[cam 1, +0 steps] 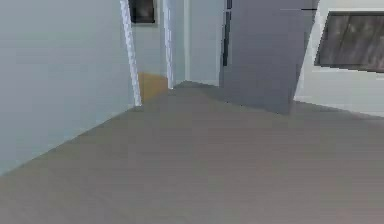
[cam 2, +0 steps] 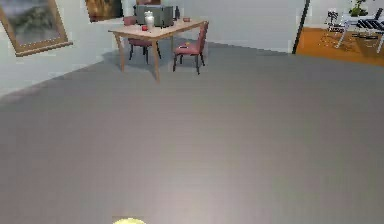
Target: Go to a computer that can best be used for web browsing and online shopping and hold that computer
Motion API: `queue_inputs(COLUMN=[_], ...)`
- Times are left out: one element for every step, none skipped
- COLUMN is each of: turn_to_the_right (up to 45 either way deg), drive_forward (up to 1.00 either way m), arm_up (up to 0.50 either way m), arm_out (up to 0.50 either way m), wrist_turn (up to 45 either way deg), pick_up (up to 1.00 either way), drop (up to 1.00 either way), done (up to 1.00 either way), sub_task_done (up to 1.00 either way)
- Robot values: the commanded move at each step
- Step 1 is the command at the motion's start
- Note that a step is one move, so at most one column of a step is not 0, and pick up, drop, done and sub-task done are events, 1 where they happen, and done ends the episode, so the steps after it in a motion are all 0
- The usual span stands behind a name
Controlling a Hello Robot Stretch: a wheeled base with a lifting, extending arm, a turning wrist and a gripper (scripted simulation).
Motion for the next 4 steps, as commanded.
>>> queue_inputs(turn_to_the_right=[-45.0,-45.0,-45.0,-15.0], drive_forward=[0.00,0.00,0.00,0.00], arm_up=[0.00,0.00,0.00,0.00], arm_out=[0.00,0.00,0.00,0.00], wrist_turn=[0.0,0.0,0.0,0.0], pick_up=[0.00,0.00,0.00,0.00], drop=[0.00,0.00,0.00,0.00], done=[0.00,0.00,0.00,0.00], sub_task_done=[0.00,0.00,0.00,0.00])
